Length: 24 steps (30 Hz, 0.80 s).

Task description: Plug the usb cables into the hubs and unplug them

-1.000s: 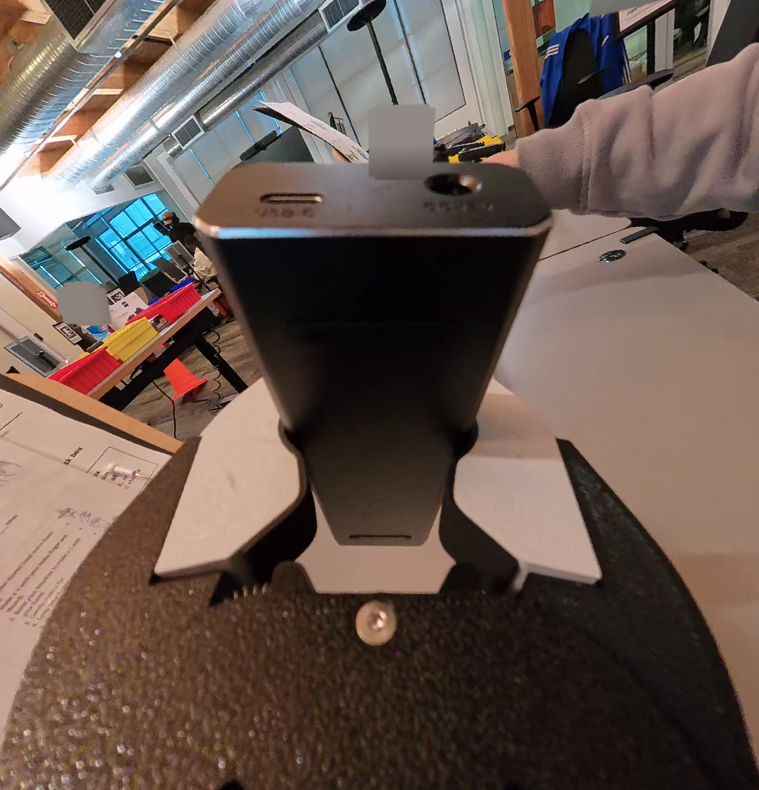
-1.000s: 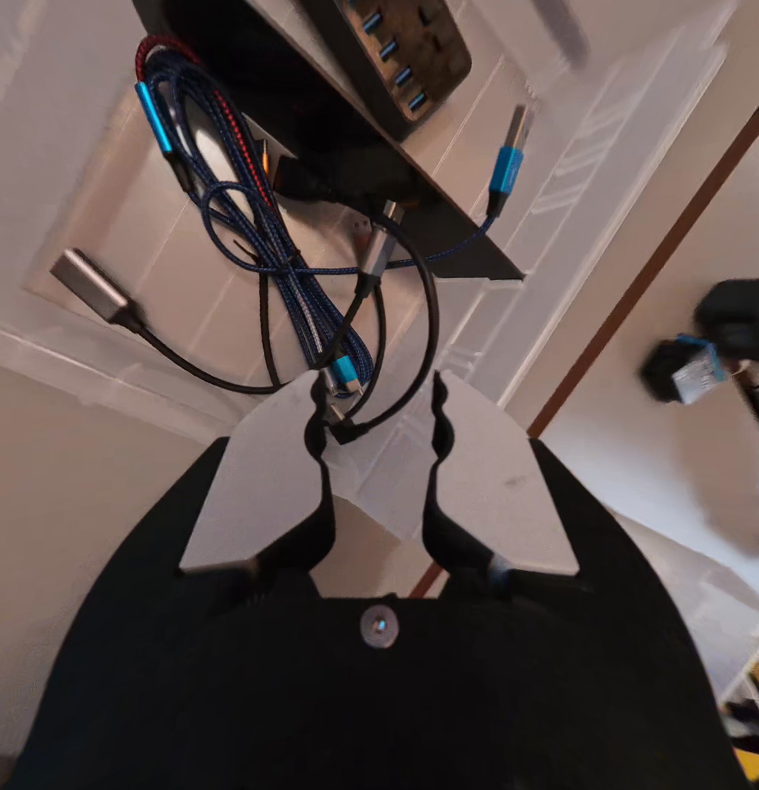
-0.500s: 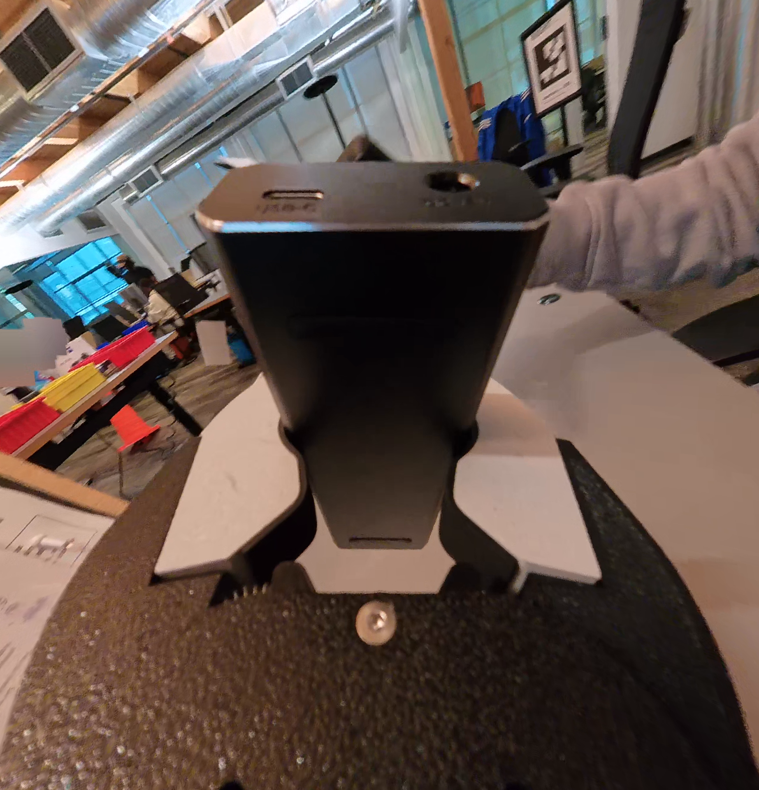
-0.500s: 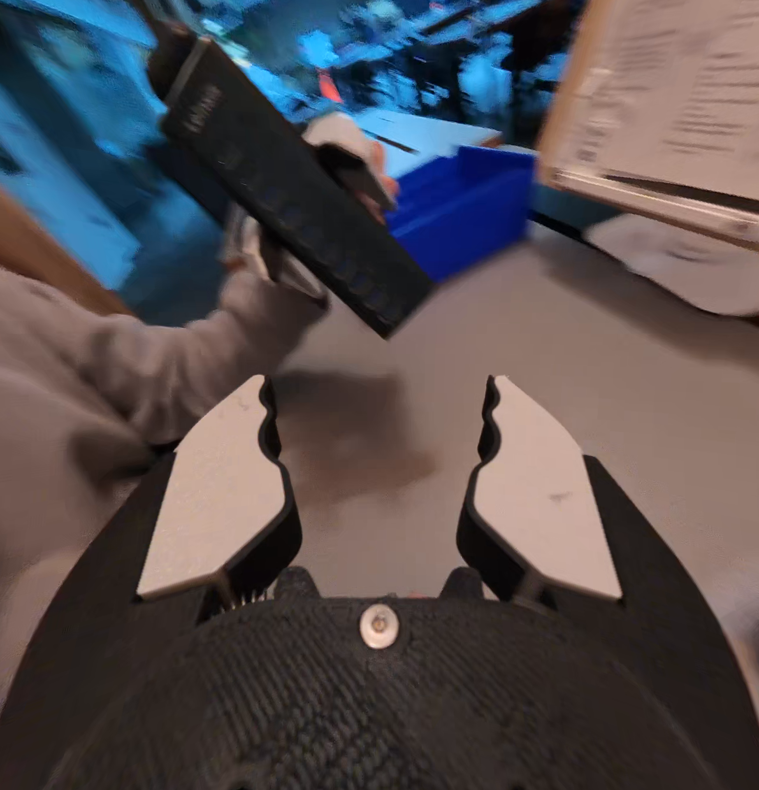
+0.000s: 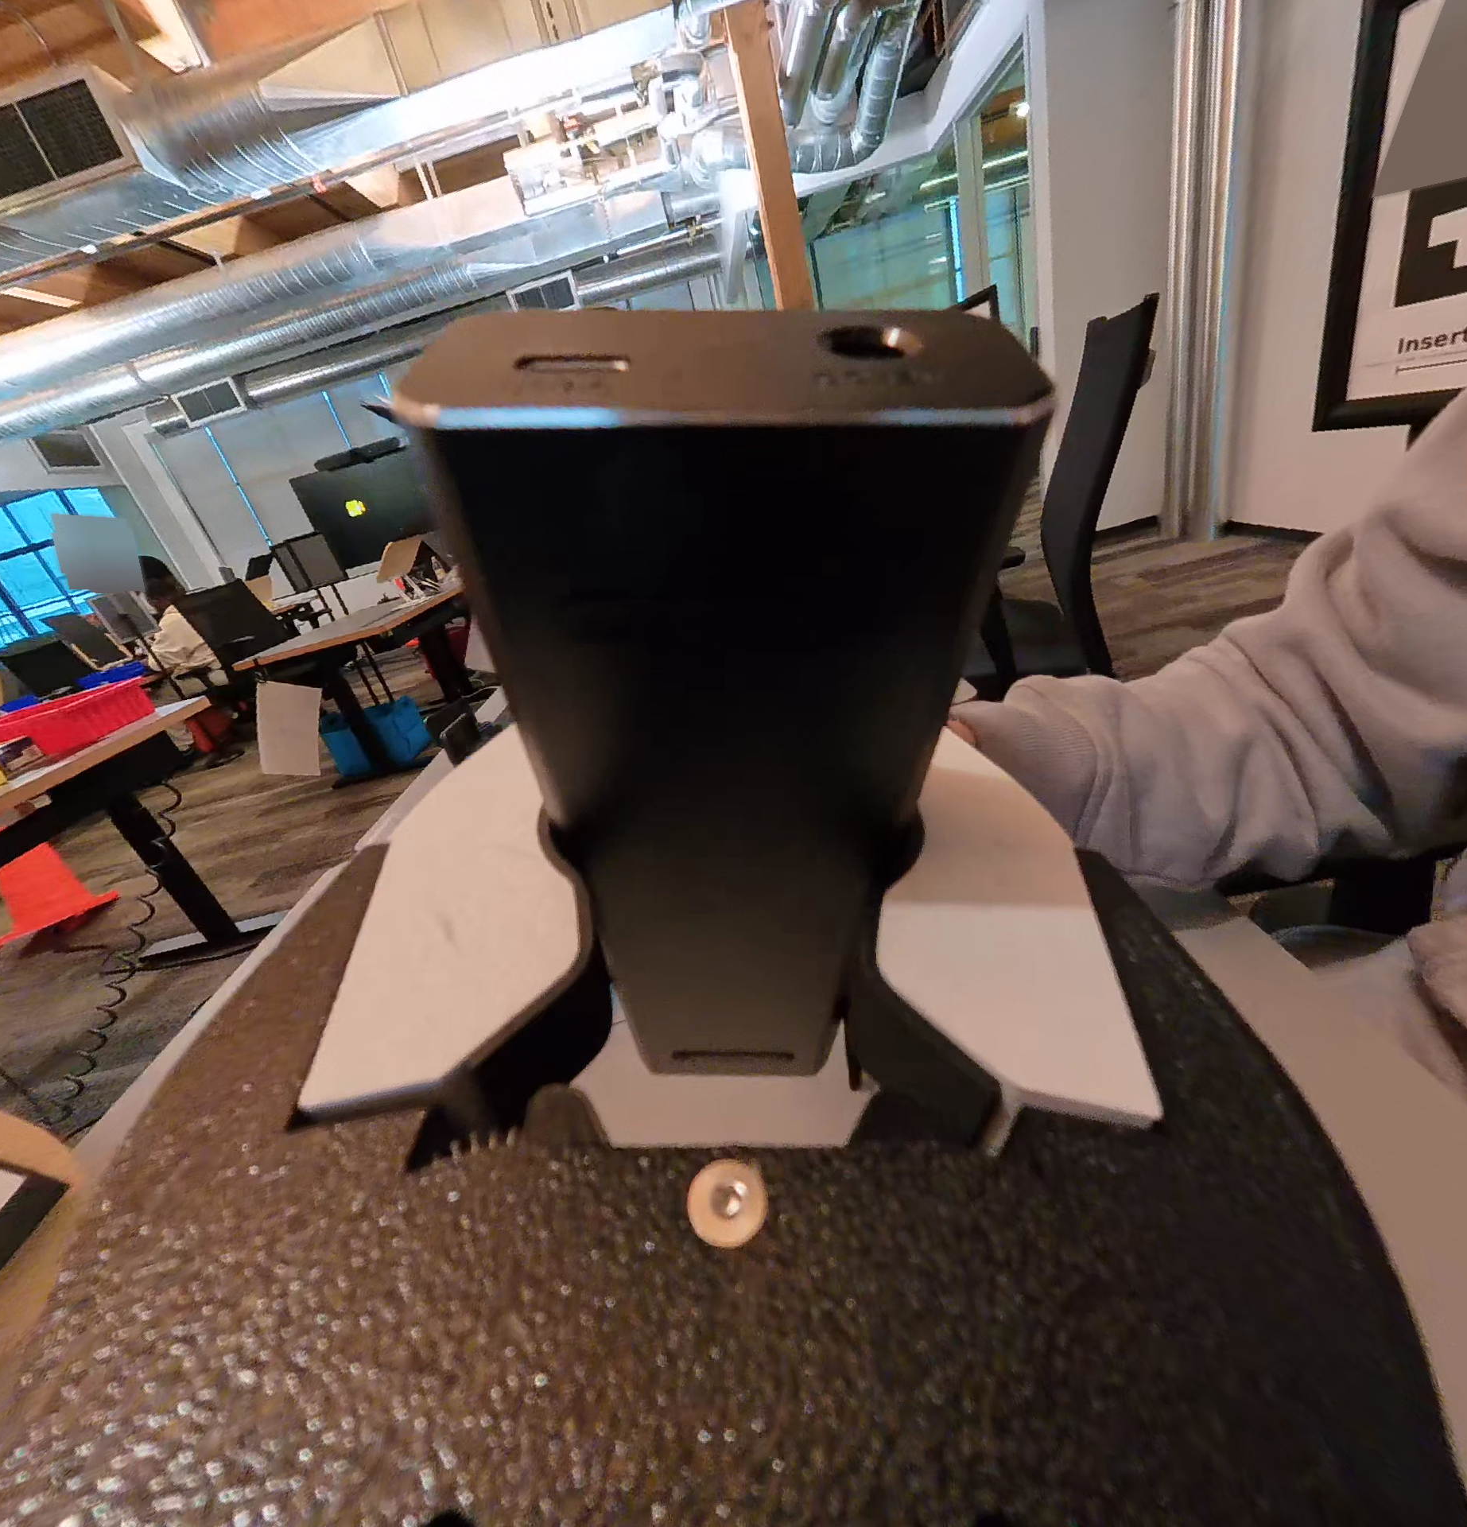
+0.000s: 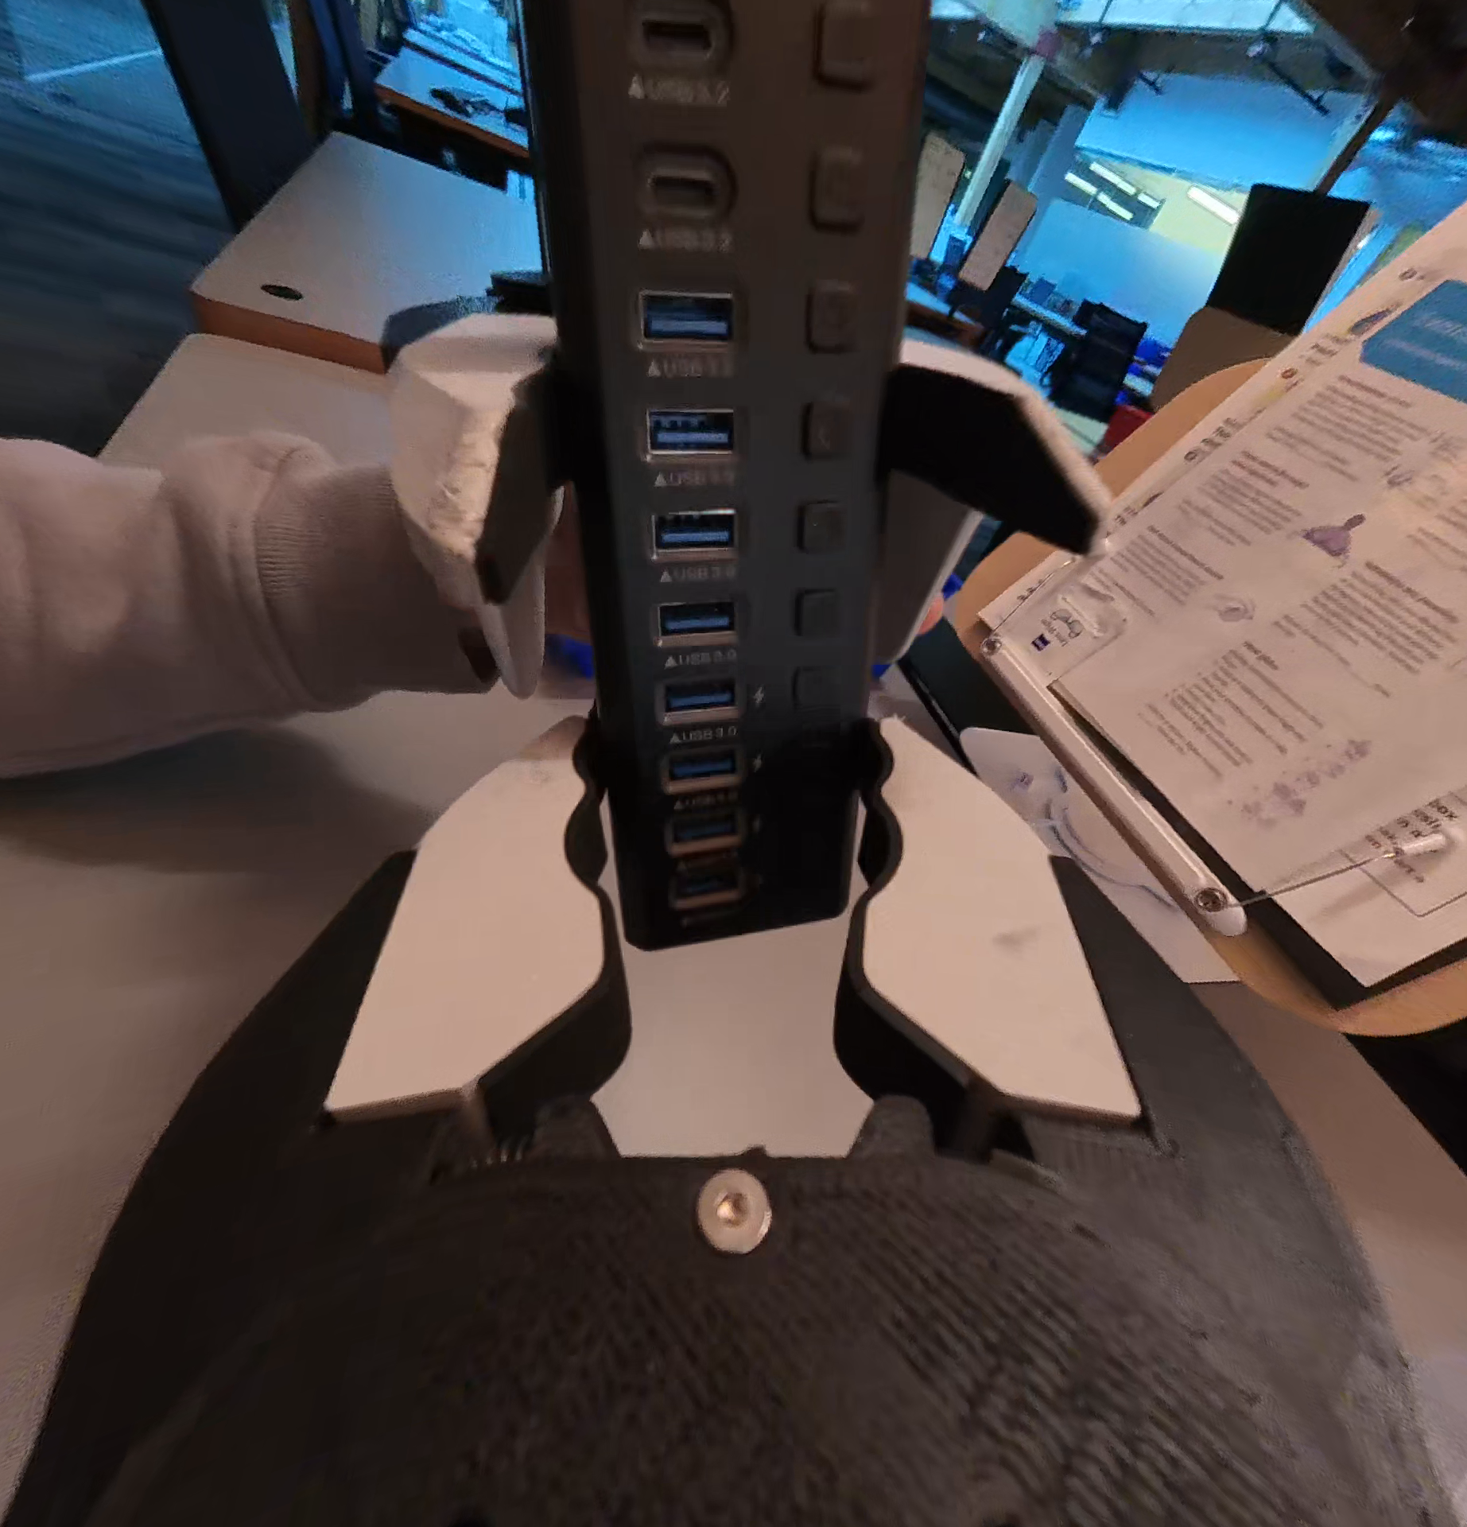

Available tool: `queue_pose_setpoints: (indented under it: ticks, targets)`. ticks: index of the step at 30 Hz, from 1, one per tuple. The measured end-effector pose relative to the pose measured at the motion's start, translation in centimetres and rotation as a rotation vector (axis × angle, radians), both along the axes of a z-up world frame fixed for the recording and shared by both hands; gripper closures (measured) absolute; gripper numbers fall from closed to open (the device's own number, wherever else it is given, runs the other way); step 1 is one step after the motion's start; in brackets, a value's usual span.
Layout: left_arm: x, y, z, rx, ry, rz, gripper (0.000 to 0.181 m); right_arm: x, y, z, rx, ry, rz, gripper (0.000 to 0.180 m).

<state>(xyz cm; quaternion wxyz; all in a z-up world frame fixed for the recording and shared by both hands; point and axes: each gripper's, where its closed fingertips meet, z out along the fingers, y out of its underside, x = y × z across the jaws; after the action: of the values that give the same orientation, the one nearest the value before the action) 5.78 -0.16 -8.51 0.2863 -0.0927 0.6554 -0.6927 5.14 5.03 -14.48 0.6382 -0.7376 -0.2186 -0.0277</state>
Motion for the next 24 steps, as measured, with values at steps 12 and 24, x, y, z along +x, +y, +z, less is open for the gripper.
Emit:
queue_pose_setpoints:
  ticks: [12,24]
  targets:
    - [2.2,1.0,-0.5,0.141,0.012,0.273,0.105,8.0,-3.3,1.1,-0.051,-0.5,-0.564,0.12]
    - [3.6,3.5,-1.4,-0.048,0.412,0.335,0.146,10.8,-6.5,3.7,-0.07,-1.089,-0.835,0.12]
